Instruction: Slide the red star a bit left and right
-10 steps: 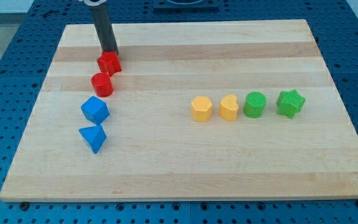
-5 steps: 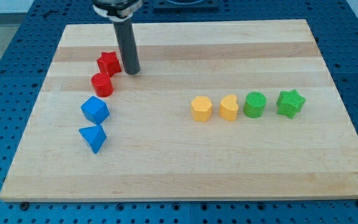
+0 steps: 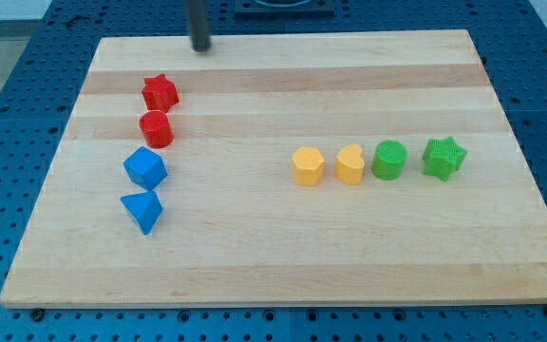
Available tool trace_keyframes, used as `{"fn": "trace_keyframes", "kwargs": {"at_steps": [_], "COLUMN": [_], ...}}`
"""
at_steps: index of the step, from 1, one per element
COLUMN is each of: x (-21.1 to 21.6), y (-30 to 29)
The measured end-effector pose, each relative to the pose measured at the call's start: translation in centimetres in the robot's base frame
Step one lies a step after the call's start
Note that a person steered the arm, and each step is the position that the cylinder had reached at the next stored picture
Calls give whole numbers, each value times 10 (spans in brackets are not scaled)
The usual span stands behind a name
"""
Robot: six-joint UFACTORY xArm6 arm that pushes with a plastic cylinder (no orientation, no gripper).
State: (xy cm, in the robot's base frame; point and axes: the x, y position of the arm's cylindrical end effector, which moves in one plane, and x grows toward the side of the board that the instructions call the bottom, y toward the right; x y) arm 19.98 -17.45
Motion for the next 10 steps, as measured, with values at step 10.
{"fn": "trace_keyframes", "kwargs": {"at_steps": [10], "x": [109], "y": [-23]}}
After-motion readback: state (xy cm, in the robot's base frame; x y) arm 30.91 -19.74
